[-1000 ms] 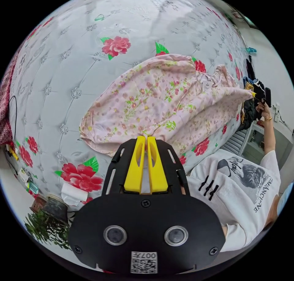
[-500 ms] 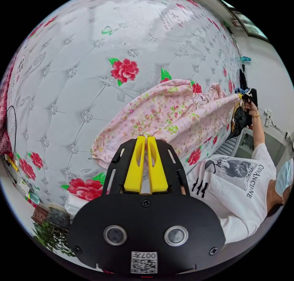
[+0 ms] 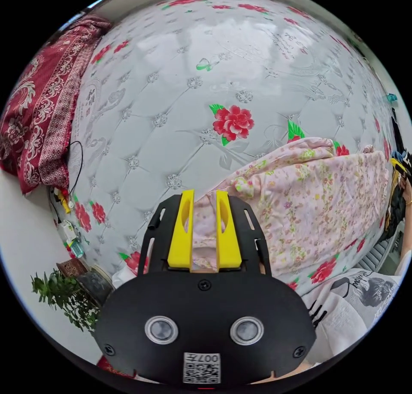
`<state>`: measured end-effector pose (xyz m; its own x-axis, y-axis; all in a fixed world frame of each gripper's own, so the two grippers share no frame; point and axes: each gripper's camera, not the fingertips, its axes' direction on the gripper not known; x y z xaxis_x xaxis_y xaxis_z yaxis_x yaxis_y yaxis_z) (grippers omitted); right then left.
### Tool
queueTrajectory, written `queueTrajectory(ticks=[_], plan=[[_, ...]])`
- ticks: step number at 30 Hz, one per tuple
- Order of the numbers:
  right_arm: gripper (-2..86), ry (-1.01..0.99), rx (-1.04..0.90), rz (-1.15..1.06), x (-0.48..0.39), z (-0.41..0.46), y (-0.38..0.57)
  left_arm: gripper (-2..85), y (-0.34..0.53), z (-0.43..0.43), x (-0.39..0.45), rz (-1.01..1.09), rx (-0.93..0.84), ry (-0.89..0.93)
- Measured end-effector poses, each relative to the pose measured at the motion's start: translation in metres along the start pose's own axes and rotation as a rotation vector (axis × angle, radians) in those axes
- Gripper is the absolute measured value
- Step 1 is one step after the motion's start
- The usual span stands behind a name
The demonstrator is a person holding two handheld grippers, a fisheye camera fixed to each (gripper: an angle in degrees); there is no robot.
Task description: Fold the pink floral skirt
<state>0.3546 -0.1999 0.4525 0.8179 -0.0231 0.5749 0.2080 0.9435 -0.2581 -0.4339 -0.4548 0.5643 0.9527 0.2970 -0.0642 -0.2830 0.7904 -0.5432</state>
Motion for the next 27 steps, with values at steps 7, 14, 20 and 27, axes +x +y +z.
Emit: queueTrajectory(ticks=[7, 14, 20, 27], plan=[[12.6, -0.009, 0.325, 0.142, -0.053, -0.015, 0.203, 8.0, 0.156, -0.032, 0.132, 0.121, 0.378, 0.292], [14.4, -0.165, 0.547, 0.598, -0.034, 0.016, 0.405, 8.2, 0.226, -0.030, 0.317, 0.431, 0.418, 0.551], [14.7, -0.357, 0.639, 0.688, -0.012, 0.054, 0.459, 9.9, 0.238, -0.031, 0.407, 0.628, 0.344, 0.409], [13.8, -0.526, 0.834, 0.700, 0.003, 0.074, 0.481, 9.1, 0.246, -0.029, 0.462, 0.652, 0.293, 0.299]])
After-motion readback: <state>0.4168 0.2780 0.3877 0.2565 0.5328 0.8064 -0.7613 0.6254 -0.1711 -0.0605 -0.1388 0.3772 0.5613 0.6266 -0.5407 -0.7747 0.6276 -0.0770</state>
